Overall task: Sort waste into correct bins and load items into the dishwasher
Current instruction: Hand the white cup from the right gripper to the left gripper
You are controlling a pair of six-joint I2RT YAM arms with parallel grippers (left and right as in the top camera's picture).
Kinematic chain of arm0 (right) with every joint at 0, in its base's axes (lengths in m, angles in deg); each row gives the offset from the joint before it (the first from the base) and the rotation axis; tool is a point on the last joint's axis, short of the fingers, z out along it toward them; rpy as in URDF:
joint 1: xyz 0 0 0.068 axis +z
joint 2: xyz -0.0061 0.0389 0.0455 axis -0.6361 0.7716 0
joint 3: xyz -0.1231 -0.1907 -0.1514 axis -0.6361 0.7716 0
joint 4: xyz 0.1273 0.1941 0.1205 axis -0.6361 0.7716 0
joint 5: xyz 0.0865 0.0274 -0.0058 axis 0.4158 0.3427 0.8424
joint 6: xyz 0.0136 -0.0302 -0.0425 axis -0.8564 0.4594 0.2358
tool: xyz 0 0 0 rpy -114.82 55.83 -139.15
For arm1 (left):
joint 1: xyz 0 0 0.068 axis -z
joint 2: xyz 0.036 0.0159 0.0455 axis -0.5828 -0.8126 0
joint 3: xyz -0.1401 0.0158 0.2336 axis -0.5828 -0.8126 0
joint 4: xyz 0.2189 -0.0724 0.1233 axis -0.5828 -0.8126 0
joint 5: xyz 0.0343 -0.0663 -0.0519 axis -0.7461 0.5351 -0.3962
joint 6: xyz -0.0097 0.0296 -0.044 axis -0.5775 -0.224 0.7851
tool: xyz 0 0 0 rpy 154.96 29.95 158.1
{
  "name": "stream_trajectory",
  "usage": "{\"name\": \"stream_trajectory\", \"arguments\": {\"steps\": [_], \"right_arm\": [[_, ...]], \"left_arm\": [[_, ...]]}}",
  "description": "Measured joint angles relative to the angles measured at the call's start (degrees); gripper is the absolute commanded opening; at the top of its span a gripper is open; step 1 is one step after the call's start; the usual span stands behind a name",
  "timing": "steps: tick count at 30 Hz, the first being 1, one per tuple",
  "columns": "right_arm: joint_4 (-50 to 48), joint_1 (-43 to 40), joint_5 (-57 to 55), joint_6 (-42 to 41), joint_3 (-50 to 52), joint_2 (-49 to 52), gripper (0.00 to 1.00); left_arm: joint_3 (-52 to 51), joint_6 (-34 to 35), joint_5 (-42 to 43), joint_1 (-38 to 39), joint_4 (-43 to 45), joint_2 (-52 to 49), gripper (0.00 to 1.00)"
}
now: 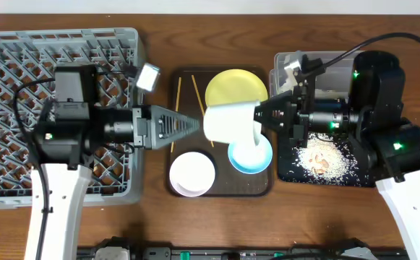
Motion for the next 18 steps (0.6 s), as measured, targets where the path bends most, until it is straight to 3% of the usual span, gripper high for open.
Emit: {"name": "stream_trajectory", "arguments": {"steps": [9, 18], "right_arm": [[-3.19, 4.87, 2.4, 0.11, 0.0, 2.73, 0.01], [-4.31, 7.04, 1.49, 0.09, 0.0, 5.51, 0.01]], "left_arm": [[0.0, 0.22, 1.79, 4.72, -0.02, 0.02, 0.92], [0.0, 1.09, 1.09, 6.4, -0.07, 0.07, 0.76]]}}
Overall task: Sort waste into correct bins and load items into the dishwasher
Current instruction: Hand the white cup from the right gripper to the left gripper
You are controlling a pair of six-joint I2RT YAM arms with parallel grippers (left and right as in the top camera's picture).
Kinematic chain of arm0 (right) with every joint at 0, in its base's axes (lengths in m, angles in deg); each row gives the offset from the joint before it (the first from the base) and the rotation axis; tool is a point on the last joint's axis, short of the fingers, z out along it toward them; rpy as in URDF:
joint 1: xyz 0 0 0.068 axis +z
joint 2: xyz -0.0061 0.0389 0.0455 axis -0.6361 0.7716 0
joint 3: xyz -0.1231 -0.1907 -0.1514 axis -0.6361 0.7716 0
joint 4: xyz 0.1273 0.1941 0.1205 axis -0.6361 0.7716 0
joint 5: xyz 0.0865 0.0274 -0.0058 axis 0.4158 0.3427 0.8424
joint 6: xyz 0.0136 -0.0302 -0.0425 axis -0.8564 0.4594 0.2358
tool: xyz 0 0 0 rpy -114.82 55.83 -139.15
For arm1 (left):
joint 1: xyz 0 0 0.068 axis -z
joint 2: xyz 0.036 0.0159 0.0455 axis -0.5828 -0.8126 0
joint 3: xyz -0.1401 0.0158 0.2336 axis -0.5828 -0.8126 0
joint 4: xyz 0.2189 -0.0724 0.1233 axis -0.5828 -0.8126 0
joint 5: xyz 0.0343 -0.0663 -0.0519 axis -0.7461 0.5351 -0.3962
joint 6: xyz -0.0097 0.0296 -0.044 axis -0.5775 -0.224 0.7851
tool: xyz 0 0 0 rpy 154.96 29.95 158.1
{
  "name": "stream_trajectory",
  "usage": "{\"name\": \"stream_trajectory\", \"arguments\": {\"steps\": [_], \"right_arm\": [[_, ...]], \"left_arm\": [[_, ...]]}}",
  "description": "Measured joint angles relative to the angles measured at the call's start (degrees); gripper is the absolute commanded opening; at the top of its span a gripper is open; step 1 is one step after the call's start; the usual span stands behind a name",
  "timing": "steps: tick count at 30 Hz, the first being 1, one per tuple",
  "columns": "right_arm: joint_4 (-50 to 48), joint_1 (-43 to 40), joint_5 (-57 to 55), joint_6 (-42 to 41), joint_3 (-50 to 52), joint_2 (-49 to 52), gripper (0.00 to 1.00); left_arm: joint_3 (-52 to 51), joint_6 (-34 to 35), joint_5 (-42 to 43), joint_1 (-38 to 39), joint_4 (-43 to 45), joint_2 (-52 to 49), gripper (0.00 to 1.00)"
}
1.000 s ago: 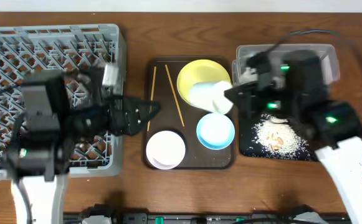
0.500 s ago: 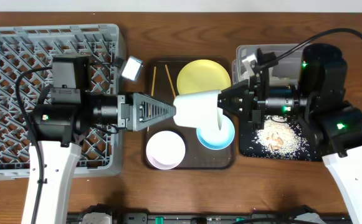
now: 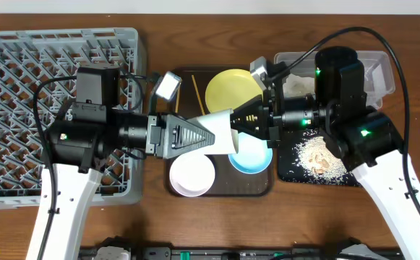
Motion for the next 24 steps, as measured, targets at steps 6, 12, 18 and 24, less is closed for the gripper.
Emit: {"name": "stream_trajectory", "arguments": {"steps": [6, 12, 18, 24], "right_arm": [[-0.13, 0.0, -0.07, -0.28, 0.0, -0.02, 0.01], [-0.04, 0.0, -0.04, -0.7, 0.0, -0.02, 0.05], [0.09, -0.02, -1.75, -1.29, 0.0, -0.02, 0.34], [0.04, -0.59, -2.47, -1.22, 0.0, -0.02, 0.33]], "left_arm": [[0.0, -0.04, 0.02, 0.0, 0.09, 0.11, 0.7], [0.0, -0.04, 0.02, -0.04, 0.59, 0.11, 0.69], [0.0, -0.02, 0.04, 0.0, 1.16, 0.22, 0.59], [0.0, -0.02, -2.21, 0.0, 1.18, 0.26, 0.55]]}}
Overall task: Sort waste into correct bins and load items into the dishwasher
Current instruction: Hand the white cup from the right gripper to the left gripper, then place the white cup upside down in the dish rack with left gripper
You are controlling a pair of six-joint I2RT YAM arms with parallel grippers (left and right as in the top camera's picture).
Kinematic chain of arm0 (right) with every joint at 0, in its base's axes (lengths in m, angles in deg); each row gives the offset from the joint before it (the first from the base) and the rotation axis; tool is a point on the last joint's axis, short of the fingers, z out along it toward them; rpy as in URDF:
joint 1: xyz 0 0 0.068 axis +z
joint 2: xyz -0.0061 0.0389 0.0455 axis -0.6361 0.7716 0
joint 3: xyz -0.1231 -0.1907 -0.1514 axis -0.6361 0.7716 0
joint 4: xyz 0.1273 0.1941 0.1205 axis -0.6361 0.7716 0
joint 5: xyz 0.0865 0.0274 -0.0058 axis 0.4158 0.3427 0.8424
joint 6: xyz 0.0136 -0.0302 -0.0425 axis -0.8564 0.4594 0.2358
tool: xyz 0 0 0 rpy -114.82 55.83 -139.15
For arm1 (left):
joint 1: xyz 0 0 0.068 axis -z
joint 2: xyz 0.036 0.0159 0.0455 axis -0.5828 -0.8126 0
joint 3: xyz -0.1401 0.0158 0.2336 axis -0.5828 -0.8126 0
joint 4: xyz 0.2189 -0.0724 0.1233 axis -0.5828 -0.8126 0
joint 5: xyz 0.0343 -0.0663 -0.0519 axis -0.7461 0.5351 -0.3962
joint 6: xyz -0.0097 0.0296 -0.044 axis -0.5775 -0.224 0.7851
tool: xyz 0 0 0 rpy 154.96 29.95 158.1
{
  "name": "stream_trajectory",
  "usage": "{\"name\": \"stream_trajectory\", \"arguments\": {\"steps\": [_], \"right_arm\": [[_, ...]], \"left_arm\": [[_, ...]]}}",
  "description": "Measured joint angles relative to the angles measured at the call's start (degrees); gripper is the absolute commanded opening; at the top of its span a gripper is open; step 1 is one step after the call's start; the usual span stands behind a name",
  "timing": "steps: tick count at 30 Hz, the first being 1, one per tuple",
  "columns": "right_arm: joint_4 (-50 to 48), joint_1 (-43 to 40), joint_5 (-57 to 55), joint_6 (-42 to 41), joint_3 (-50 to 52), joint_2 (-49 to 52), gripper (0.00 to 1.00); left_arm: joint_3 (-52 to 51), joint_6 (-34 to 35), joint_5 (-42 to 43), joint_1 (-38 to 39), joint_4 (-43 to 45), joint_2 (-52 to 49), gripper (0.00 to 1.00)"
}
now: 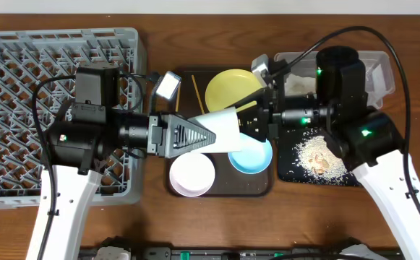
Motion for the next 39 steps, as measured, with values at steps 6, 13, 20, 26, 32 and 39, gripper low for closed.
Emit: {"name": "stream_trajectory", "arguments": {"steps": [6, 13, 20, 26, 32, 39], "right_arm": [[1.75, -4.59, -0.48, -0.04, 0.0, -0.87, 0.32], [17.31, -9.7, -9.46, -0.15, -0.07, -5.62, 0.33], [32.33, -8.7, -26.03, 0.11, -0.07, -7.34, 0.33], [32.83, -5.4, -31.17, 0.63, -0.07, -7.3, 0.34], [32.81, -3.48, -32.83, 0.66, -0.07, -7.28, 0.34], [33.66, -2.95, -33.75, 0.66, -0.07, -7.28, 0.34]], "left_arm": [[0.0, 0.0, -5.73, -0.42, -0.37, 0.02, 0.54], [0.04, -0.31, -22.88, -5.68, -8.02, 0.85, 0.52], [0.04, -0.74, -60.02, -8.74, -17.55, 2.93, 0.51], [0.0, 1.57, -84.48, -8.79, -18.71, 0.87, 0.51], [-0.28, 4.92, -96.04, -8.81, -15.65, -6.49, 0.51], [-0.35, 5.84, -98.55, -8.81, -14.78, -18.25, 0.52]]}}
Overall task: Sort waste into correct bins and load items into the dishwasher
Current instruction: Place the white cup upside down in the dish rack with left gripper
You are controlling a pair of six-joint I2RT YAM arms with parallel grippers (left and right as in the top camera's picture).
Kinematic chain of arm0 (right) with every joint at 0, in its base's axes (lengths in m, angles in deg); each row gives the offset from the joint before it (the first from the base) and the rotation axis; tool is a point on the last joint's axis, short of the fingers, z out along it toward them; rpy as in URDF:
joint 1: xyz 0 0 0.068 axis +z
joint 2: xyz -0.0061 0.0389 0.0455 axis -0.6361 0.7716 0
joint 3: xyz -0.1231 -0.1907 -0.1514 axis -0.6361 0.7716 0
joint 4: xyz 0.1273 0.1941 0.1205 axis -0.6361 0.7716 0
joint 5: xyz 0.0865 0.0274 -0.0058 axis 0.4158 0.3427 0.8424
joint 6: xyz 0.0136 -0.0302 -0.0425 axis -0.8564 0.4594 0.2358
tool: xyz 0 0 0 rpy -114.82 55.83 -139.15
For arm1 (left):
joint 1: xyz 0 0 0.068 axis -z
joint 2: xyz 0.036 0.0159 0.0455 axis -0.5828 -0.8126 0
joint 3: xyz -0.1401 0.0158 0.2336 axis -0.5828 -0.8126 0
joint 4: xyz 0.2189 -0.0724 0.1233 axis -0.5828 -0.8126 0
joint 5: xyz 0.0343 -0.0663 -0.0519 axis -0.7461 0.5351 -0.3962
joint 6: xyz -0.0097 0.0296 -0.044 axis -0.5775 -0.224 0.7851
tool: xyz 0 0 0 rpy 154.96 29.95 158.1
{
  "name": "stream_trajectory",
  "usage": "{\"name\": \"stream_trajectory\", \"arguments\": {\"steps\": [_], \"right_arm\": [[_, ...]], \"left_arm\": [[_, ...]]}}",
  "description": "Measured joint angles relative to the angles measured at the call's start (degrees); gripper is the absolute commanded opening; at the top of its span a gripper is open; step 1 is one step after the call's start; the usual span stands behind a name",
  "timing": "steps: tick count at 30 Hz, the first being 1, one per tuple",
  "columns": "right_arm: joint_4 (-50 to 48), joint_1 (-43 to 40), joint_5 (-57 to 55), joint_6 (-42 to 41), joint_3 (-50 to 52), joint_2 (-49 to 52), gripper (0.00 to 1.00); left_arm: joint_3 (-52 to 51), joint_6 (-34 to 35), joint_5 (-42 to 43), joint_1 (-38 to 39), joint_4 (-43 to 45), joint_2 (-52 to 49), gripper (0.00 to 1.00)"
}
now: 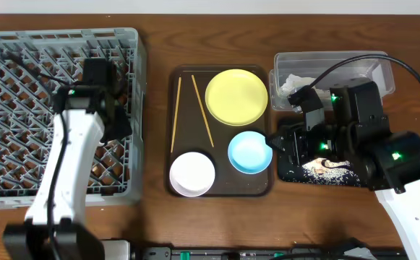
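Observation:
The grey dish rack [22, 173] fills the left of the table. My left arm reaches over its right part, and the left gripper [114, 119] points down into the rack. Its fingers are dark against the grid and their state does not show. The white cup is hidden. On the brown tray [224, 189] lie two chopsticks [201, 110], a yellow plate [236, 96], a blue bowl [249, 152] and a white bowl [192, 173]. My right gripper [271, 141] hangs at the left edge of the black bin [290, 172], fingers apart and empty, just right of the blue bowl.
A clear bin [372, 68] with white waste stands at the back right. The black bin in front of it holds pale food scraps [325, 167], mostly hidden under my right arm. Cables loop over both arms.
The left arm has swung from the tray to the dish rack, and the white cup is gone from view. The right gripper has drawn back to the black bin's edge.
First my right gripper held the white cup over the tray, with the left gripper pointing at it. Then both grippers met at the cup, and the left one held it. Now the left arm is over the rack and the right is back by the black bin.

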Motion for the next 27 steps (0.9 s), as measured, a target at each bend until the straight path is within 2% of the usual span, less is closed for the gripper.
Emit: {"name": "stream_trajectory", "arguments": {"steps": [5, 7, 11, 20, 27], "right_arm": [[0.11, 0.0, -0.13, 0.0, 0.0, 0.0, 0.34], [0.61, 0.02, -0.13, 0.0, 0.0, 0.0, 0.34], [1.25, 0.02, -0.15, 0.0, 0.0, 0.0, 0.34], [1.36, 0.0, -1.16, 0.0, 0.0, 0.02, 0.39], [1.33, 0.02, -6.45, -0.59, 0.07, 0.39, 0.44]], "left_arm": [[-0.13, 0.2, 0.94, 0.0, 0.85, -5.33, 0.65], [-0.24, 0.39, 1.9, 0.0, 0.9, -5.75, 0.82], [-0.17, 0.2, 3.54, -0.48, -0.31, -4.96, 0.95], [5.77, -0.68, 13.99, -7.56, -4.81, 4.92, 0.97], [6.71, -9.01, 26.53, -7.37, -5.35, 17.38, 0.97]]}}
